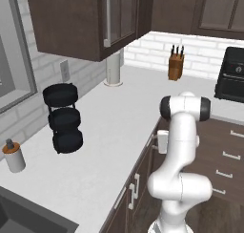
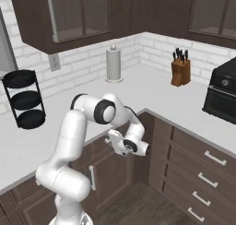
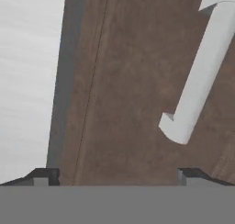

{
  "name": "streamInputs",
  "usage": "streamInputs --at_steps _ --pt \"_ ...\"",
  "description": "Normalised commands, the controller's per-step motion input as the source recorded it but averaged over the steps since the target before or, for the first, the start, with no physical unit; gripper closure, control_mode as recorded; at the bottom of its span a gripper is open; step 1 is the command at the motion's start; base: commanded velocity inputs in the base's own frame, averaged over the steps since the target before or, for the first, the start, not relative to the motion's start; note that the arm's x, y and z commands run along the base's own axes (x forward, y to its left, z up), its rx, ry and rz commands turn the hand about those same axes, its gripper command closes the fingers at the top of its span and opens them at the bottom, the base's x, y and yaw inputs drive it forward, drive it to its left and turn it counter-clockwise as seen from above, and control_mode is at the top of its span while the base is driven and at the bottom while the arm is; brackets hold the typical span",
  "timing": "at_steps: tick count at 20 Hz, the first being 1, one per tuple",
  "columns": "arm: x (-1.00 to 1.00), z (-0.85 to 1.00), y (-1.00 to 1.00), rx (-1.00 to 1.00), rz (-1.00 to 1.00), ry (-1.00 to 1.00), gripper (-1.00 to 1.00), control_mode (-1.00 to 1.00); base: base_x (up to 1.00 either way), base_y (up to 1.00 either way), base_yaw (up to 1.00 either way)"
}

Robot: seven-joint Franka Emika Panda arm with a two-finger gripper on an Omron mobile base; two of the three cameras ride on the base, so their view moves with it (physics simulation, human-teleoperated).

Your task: Take a straw from the drawer in front and place it inside the glass cup on the dining counter.

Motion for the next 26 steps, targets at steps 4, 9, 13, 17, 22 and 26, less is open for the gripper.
streamInputs --at_steps 4,9,13,17,22,26 --pt "0.27 -0.15 -0.14 0.06 0.00 0.00 -1.00 -1.00 0.00 0.00 0.00" --pt "0.30 -0.12 -0.06 0.06 0.00 0.00 -1.00 -1.00 0.00 0.00 0.00" --pt "0.29 -0.16 0.00 0.02 0.00 0.00 -1.00 -1.00 0.00 0.00 0.00" --pt "0.23 -0.26 0.00 0.00 0.00 0.00 -1.00 -1.00 0.00 0.00 0.00" --pt "0.20 -0.28 0.00 0.00 0.00 0.02 -1.00 -1.00 0.00 0.00 0.00" --pt "0.20 -0.21 0.00 0.00 0.00 0.01 -1.00 -1.00 0.00 0.00 0.00"
